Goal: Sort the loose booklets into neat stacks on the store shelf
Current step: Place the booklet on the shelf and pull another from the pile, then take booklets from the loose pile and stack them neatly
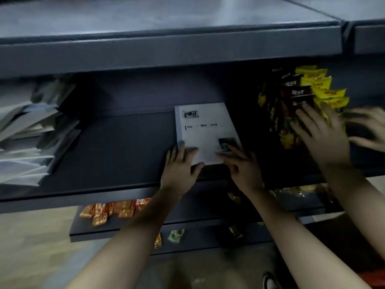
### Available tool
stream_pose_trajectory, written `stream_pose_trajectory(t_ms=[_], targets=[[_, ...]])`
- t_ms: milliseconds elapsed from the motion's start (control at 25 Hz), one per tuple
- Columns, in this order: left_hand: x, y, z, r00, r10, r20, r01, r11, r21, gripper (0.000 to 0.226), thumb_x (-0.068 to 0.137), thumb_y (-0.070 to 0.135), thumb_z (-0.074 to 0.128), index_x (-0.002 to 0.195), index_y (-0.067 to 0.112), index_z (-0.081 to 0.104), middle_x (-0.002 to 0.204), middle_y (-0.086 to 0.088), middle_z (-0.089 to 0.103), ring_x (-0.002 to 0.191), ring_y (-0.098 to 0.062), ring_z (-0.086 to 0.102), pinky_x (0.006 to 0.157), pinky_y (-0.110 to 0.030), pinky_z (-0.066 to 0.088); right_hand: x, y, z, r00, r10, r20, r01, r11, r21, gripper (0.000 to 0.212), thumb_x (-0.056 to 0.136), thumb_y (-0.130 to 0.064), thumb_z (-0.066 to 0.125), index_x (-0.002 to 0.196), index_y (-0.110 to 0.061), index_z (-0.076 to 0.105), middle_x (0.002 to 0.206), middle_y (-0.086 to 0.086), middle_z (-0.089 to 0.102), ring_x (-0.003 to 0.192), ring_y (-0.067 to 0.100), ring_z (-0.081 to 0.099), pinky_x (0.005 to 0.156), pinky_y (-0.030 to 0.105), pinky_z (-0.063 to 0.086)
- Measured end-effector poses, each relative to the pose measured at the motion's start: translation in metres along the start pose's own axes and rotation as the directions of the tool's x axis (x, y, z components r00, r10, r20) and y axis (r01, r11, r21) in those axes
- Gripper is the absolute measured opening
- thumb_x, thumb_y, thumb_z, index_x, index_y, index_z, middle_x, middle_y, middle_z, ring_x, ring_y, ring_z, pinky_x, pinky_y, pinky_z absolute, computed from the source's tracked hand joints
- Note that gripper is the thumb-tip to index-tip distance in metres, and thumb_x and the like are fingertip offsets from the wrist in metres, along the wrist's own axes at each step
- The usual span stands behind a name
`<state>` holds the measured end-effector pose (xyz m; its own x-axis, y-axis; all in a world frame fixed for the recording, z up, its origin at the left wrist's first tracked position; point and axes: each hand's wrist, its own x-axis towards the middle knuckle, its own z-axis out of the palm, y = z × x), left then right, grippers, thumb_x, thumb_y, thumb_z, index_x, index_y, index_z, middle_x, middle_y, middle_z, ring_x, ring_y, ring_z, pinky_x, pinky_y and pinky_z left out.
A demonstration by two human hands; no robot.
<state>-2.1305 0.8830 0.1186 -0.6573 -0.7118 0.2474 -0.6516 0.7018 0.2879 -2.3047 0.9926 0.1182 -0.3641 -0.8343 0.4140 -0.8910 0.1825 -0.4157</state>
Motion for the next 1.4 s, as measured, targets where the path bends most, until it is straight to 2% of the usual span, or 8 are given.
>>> stream_pose_trajectory(t_ms=[160,320,600,680,800,1040,1240,1400], targets=[[0.000,0.001,0.000,0.999,-0.014,0.029,0.013,1.000,0.029,0.068,0.087,0.061,0.017,0.140,0.024,0.039,0.154,-0.013,0.022,0.137,-0.038,0.027,0.116,-0.046,0.017,-0.001,0.001,0.002,0.999,-0.013,-0.029,0.011,0.999,-0.051,0.043,0.086,-0.011,0.053,0.118,-0.038,0.063,0.135,-0.007,0.054,0.109,0.045,0.048,0.083,0.042,0.053],[0.001,0.002,-0.002,0.999,-0.014,0.049,0.012,0.999,0.050,0.067,0.088,0.059,0.019,0.140,0.022,0.039,0.155,-0.012,0.021,0.143,-0.037,0.015,0.116,-0.044,0.013,-0.003,0.000,0.005,1.000,0.011,0.006,-0.010,0.996,-0.087,0.046,0.089,-0.032,0.029,0.124,-0.037,0.058,0.139,-0.008,0.049,0.128,0.043,0.038,0.096,0.045,0.046],[0.002,0.002,-0.003,0.998,-0.002,0.067,0.000,1.000,0.023,0.052,0.096,0.045,0.038,0.142,0.023,0.036,0.156,-0.013,0.017,0.144,-0.036,0.011,0.117,-0.042,0.008,0.000,-0.003,0.004,0.996,0.071,0.048,-0.069,0.997,-0.039,0.036,0.090,-0.041,0.049,0.126,-0.043,0.055,0.145,-0.012,0.042,0.132,0.034,0.035,0.103,0.039,0.038],[-0.001,0.002,-0.007,0.995,0.018,0.101,-0.020,1.000,0.019,0.052,0.096,0.043,0.042,0.143,0.023,0.034,0.157,-0.010,0.015,0.144,-0.037,0.008,0.117,-0.043,0.005,0.002,-0.005,0.001,0.993,0.098,0.061,-0.097,0.995,-0.019,0.036,0.088,-0.044,0.049,0.122,-0.040,0.059,0.144,-0.006,0.043,0.129,0.037,0.037,0.102,0.043,0.040],[-0.006,-0.007,-0.027,0.992,0.060,0.107,-0.062,0.998,0.016,0.053,0.092,0.046,0.038,0.139,0.022,0.042,0.155,-0.007,0.023,0.144,-0.035,0.012,0.117,-0.048,0.008,0.014,-0.024,0.002,0.999,0.030,-0.042,-0.036,0.989,-0.146,0.040,0.083,-0.045,0.042,0.110,-0.030,0.068,0.135,0.005,0.053,0.118,0.045,0.044,0.094,0.053,0.043],[-0.019,-0.048,-0.130,0.965,0.178,-0.190,-0.129,0.961,0.246,0.046,0.086,0.028,0.039,0.126,0.010,0.055,0.142,-0.017,0.044,0.136,-0.041,0.030,0.114,-0.048,0.018,0.076,-0.144,0.003,0.994,-0.104,-0.034,0.103,0.994,-0.040,0.058,0.084,-0.052,0.029,0.125,-0.025,0.059,0.137,0.008,0.051,0.122,0.039,0.044,0.105,0.050,0.030],[-0.043,-0.097,-0.225,0.911,0.103,-0.399,0.011,0.962,0.274,0.052,0.081,0.026,0.040,0.125,0.005,0.054,0.138,-0.021,0.046,0.131,-0.041,0.038,0.112,-0.048,0.021,0.108,-0.271,0.006,0.939,-0.333,-0.088,0.341,0.934,0.108,0.059,0.081,-0.045,0.031,0.122,-0.016,0.061,0.134,0.013,0.053,0.124,0.040,0.043,0.107,0.055,0.028],[-0.073,-0.164,-0.276,0.873,0.055,-0.484,0.116,0.942,0.316,0.050,0.079,0.028,0.044,0.120,0.003,0.057,0.125,-0.022,0.055,0.120,-0.043,0.048,0.109,-0.051,0.029,0.117,-0.355,0.024,0.876,-0.448,-0.176,0.473,0.871,0.133,0.050,0.081,-0.040,0.040,0.116,-0.015,0.065,0.123,0.013,0.061,0.114,0.040,0.051,0.102,0.054,0.036]])
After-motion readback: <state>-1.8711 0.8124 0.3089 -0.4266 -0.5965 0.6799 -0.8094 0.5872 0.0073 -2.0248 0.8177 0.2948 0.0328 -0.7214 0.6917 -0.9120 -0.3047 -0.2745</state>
